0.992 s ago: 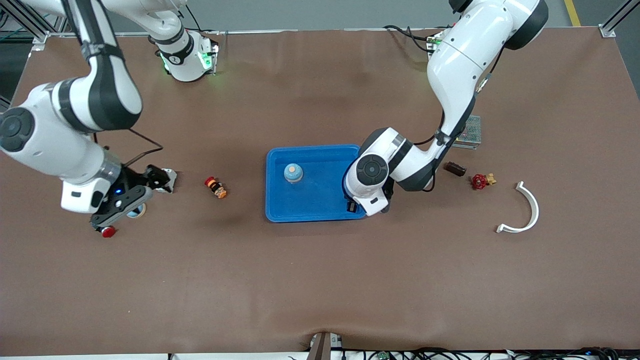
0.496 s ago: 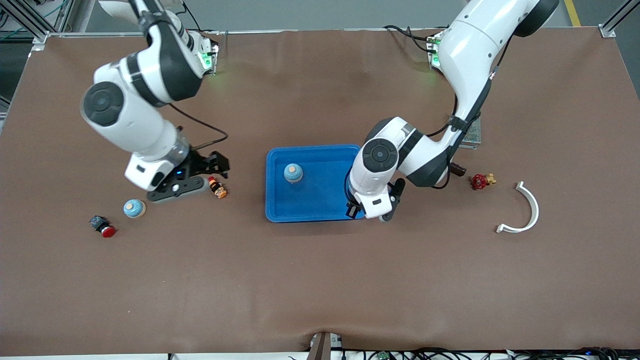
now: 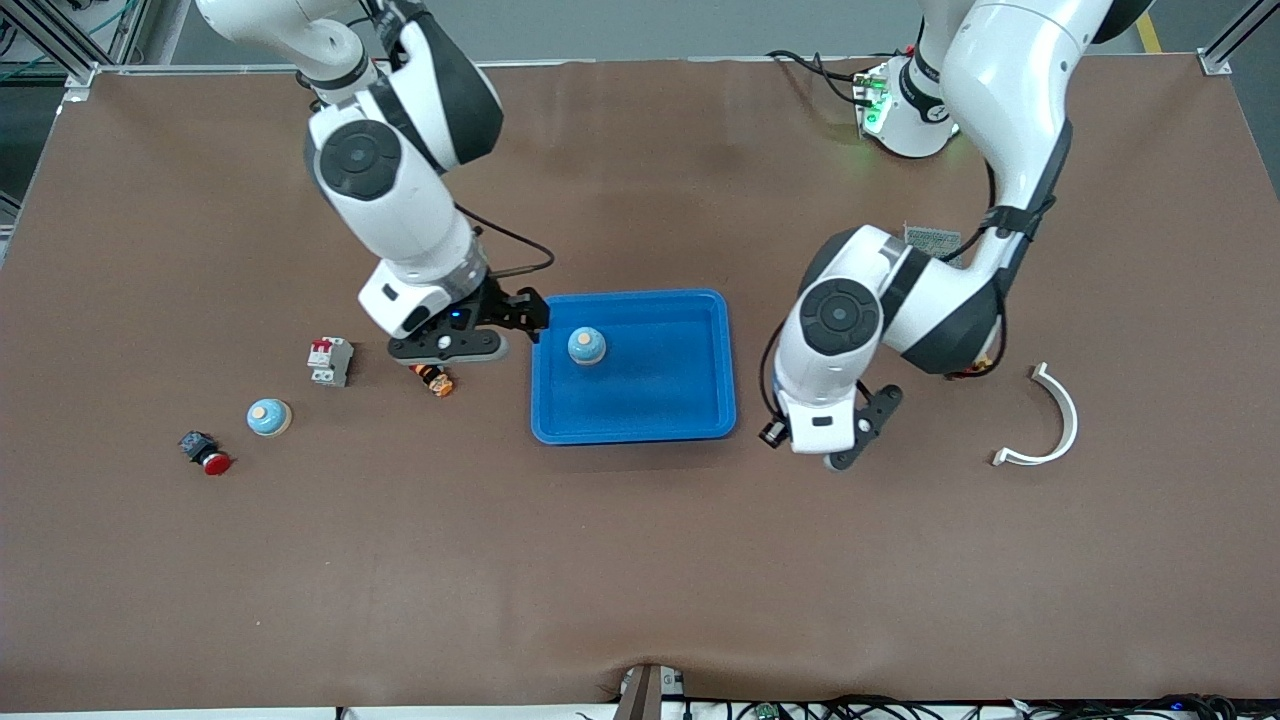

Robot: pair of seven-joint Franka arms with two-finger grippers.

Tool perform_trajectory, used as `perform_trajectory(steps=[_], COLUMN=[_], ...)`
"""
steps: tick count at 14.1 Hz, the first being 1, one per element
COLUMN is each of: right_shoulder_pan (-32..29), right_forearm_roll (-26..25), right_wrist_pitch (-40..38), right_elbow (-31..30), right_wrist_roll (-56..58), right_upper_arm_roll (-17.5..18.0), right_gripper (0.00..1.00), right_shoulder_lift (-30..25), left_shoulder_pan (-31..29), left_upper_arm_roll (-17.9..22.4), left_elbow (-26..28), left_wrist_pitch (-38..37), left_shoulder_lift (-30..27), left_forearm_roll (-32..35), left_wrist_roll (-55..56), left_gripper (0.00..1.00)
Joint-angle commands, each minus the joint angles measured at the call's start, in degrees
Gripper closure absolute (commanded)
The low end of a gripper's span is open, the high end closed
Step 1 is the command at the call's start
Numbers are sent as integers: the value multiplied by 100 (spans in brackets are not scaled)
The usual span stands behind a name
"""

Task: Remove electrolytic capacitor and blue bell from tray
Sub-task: 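Release the bell with the right gripper while the left gripper grasps the second capacitor, then grasp the second bell with the right gripper while the left gripper carries the capacitor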

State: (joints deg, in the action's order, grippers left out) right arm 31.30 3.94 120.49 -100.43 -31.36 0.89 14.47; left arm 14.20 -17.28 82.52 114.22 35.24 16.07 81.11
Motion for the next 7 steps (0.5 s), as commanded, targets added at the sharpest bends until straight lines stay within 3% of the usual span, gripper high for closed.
perform_trajectory(steps=[1, 7], right_shoulder_pan=[323, 728], right_forearm_roll=[-113, -113], right_wrist_pitch=[150, 1098], right_elbow=[-11, -608], right_wrist_roll=[-572, -784], right_upper_arm_roll=[-62, -62], right_gripper=[0, 0], right_shoulder_lift=[231, 477], left_shoulder_pan=[-355, -1155], left_upper_arm_roll=[-13, -30], left_elbow=[115, 264], left_wrist_pitch=[-277, -656], left_shoulder_lift=[-227, -359], left_forearm_roll=[124, 133], left_wrist_roll=[-822, -1913], left_gripper=[100, 100])
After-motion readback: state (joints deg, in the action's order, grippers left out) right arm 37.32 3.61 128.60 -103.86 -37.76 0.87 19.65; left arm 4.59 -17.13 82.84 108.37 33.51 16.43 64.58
